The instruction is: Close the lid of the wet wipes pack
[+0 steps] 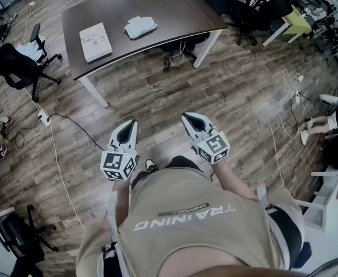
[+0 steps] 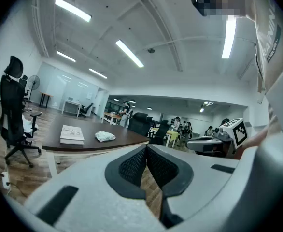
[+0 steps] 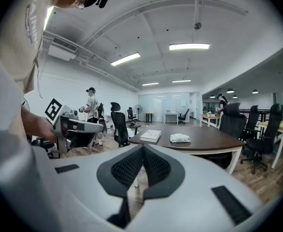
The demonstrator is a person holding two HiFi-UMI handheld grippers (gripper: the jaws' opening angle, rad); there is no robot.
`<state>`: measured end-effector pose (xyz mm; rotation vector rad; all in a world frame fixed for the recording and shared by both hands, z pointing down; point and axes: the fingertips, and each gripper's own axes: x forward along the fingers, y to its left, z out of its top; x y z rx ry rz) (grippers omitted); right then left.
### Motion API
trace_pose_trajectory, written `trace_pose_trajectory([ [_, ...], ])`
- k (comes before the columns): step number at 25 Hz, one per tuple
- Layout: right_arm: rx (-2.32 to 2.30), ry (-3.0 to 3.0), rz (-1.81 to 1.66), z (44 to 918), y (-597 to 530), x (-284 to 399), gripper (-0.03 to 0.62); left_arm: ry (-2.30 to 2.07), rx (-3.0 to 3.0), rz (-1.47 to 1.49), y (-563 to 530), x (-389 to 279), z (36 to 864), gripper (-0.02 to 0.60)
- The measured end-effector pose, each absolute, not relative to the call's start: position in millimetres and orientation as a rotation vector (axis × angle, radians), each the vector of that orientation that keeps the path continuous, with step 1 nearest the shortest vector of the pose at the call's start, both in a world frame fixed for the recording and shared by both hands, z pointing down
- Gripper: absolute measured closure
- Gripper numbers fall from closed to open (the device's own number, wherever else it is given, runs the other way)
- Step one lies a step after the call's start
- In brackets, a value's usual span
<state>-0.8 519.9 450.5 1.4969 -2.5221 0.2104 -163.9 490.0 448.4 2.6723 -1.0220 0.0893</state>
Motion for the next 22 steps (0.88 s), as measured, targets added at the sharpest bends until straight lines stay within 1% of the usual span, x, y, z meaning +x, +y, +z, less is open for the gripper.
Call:
trace_pose_trajectory([
  [9, 1.534, -2.489, 0.208, 445, 494, -12, 0.580, -0.854, 2.699, 0.093, 471, -140, 459, 0.577],
  [15, 1.541, -2.450, 0.231, 459, 485, -1, 0.580, -0.801, 2.700, 0.125, 454, -121, 467, 0.577],
  [18, 1.552, -2.447, 0.257, 467, 475, 9, 0.580, -0.817, 2.662, 0.162, 443, -118, 479, 0.577],
  [22, 1.540, -2.451, 0.274, 478, 448, 29, 0.580, -0.867, 2.657, 0.189, 419, -111, 475, 0.577],
])
